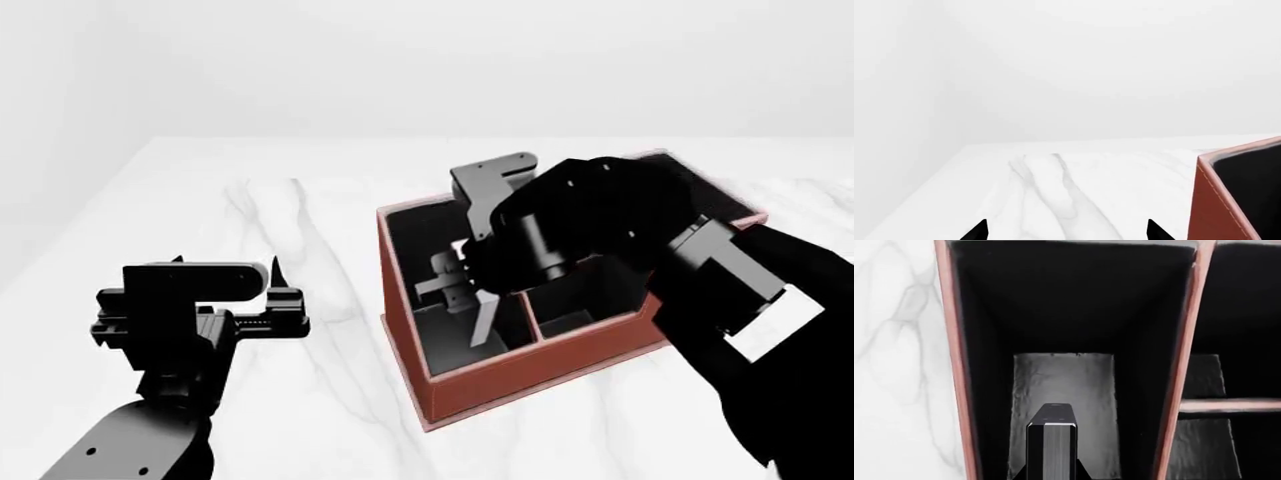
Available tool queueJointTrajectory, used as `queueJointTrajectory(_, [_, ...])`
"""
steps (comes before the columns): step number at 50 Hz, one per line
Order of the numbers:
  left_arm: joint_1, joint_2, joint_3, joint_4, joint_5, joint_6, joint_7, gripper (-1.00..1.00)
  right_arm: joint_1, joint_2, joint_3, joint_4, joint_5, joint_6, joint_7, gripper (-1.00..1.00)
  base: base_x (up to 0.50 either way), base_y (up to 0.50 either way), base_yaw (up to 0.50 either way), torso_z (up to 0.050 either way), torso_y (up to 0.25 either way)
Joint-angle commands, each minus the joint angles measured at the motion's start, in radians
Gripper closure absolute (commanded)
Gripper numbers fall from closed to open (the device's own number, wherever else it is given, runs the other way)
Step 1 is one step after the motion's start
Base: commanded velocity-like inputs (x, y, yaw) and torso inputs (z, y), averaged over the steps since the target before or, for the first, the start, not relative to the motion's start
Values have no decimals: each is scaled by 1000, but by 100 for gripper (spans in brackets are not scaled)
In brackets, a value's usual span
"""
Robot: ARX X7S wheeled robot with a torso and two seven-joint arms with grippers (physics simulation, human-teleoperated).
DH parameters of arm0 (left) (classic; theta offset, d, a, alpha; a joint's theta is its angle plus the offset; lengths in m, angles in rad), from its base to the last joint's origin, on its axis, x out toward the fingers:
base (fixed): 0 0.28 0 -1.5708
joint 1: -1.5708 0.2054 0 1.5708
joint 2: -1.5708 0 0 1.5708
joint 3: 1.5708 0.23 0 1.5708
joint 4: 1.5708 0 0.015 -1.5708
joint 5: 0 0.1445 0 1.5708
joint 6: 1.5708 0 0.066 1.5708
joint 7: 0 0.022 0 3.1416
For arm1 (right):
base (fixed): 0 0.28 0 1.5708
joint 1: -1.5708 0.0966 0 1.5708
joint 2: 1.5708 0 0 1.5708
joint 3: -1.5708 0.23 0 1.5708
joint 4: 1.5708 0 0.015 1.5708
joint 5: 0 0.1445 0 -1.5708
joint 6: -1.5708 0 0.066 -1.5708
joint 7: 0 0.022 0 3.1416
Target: Pick up the book and place it in the left compartment of the caddy.
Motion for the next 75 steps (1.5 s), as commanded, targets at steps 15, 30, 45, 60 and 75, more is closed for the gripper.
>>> queueJointTrajectory(15, [0, -6, 4, -1, -7, 4, -5, -100, -18, -58, -23, 100, -109, -57, -125, 100, 0, 0, 0, 1, 1])
queueJointTrajectory(30, [0, -9, 6, -6, -11, 7, -6, -100, 9, -141, -73, 266, -174, -76, -255, 100, 0, 0, 0, 0, 1])
queueJointTrajectory(45, [3, -12, 8, -13, -13, 15, -8, -100, 11, -162, -92, 312, -195, -83, -295, 100, 0, 0, 0, 1, 1])
queueJointTrajectory(60, [4, -14, 10, -19, -16, 22, -10, -100, 18, -152, -91, 288, -189, -73, -290, -100, 0, 0, 0, 0, 1])
queueJointTrajectory(75, [-1, -18, 12, -11, -24, 12, -15, -100, 101, 2, 36, -3, -22, -3, 1, -100, 0, 0, 0, 0, 0])
